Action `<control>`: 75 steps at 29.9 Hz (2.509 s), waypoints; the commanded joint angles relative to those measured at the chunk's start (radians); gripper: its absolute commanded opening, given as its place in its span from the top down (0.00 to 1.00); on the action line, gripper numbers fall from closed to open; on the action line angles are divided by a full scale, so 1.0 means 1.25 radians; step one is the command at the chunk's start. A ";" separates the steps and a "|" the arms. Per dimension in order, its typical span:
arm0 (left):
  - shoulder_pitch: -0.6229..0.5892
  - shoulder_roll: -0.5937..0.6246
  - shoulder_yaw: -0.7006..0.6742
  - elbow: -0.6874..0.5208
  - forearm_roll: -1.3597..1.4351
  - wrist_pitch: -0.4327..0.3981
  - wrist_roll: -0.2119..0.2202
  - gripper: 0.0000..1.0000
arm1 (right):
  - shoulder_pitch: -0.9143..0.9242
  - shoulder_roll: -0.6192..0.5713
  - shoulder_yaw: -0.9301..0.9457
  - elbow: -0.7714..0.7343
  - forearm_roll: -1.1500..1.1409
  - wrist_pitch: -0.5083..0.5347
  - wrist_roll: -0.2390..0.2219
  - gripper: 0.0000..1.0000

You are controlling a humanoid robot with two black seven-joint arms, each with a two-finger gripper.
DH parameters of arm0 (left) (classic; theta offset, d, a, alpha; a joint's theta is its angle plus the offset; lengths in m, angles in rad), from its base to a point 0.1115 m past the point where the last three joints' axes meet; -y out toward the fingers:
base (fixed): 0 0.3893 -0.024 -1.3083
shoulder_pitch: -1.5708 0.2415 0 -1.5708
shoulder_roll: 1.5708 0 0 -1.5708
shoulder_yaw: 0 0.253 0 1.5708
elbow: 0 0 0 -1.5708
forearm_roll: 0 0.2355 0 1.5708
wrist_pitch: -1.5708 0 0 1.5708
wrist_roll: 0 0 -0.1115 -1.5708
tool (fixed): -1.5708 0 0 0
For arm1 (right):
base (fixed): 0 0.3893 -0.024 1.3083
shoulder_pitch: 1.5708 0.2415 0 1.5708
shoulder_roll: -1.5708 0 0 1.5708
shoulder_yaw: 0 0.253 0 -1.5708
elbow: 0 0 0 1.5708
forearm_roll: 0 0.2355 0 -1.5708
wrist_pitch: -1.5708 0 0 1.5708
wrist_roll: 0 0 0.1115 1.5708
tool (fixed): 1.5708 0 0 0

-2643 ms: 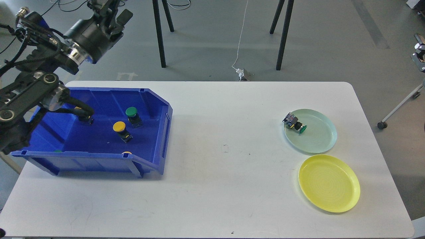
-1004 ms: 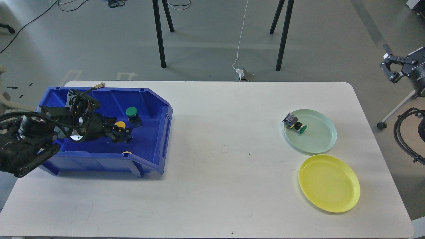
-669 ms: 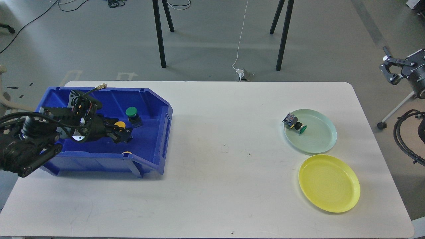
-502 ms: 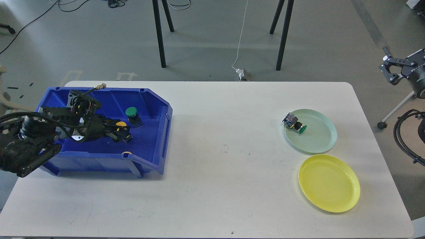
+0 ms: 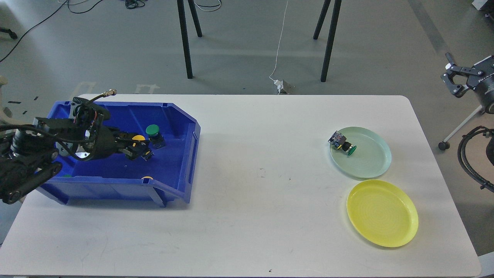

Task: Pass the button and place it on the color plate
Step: 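Grasp the yellow-topped button in the bin with the left gripper, then lift the yellow button and carry it toward the right gripper, then grasp the yellow button with the right gripper and release left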

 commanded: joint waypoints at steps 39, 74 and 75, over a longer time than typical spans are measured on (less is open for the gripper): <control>-0.012 -0.303 -0.265 -0.201 -0.280 0.164 -0.025 0.77 | -0.140 0.060 -0.189 0.459 -0.115 -0.033 -0.042 0.14; -0.013 -0.344 -0.265 -0.200 -0.277 0.164 -0.025 0.74 | -0.064 0.238 -0.221 0.441 -0.173 -0.067 -0.044 0.79; -0.013 -0.341 -0.265 -0.198 -0.278 0.164 -0.025 0.73 | -0.064 0.238 -0.220 0.441 -0.173 -0.067 -0.044 0.79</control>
